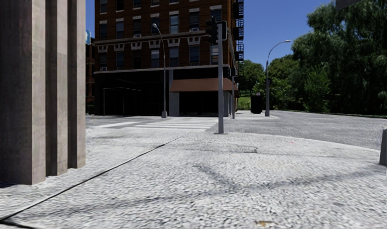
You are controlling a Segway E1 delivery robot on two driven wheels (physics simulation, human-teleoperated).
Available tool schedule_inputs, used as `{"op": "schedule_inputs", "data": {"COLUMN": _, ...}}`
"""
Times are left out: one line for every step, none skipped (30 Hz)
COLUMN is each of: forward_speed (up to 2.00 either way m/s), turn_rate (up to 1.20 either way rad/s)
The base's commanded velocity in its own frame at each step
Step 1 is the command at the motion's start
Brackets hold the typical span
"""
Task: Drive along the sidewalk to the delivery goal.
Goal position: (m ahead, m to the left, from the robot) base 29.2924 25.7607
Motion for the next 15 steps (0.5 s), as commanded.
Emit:
{"op": "schedule_inputs", "data": {"forward_speed": 2.00, "turn_rate": 0.30}}
{"op": "schedule_inputs", "data": {"forward_speed": 2.00, "turn_rate": 0.30}}
{"op": "schedule_inputs", "data": {"forward_speed": 2.00, "turn_rate": 0.30}}
{"op": "schedule_inputs", "data": {"forward_speed": 2.00, "turn_rate": 0.30}}
{"op": "schedule_inputs", "data": {"forward_speed": 2.00, "turn_rate": 0.30}}
{"op": "schedule_inputs", "data": {"forward_speed": 2.00, "turn_rate": 0.30}}
{"op": "schedule_inputs", "data": {"forward_speed": 2.00, "turn_rate": 0.30}}
{"op": "schedule_inputs", "data": {"forward_speed": 2.00, "turn_rate": 0.30}}
{"op": "schedule_inputs", "data": {"forward_speed": 2.00, "turn_rate": 0.30}}
{"op": "schedule_inputs", "data": {"forward_speed": 2.00, "turn_rate": 0.30}}
{"op": "schedule_inputs", "data": {"forward_speed": 2.00, "turn_rate": 0.30}}
{"op": "schedule_inputs", "data": {"forward_speed": 2.00, "turn_rate": 0.24}}
{"op": "schedule_inputs", "data": {"forward_speed": 2.00, "turn_rate": 0.00}}
{"op": "schedule_inputs", "data": {"forward_speed": 2.00, "turn_rate": 0.00}}
{"op": "schedule_inputs", "data": {"forward_speed": 2.00, "turn_rate": 0.00}}
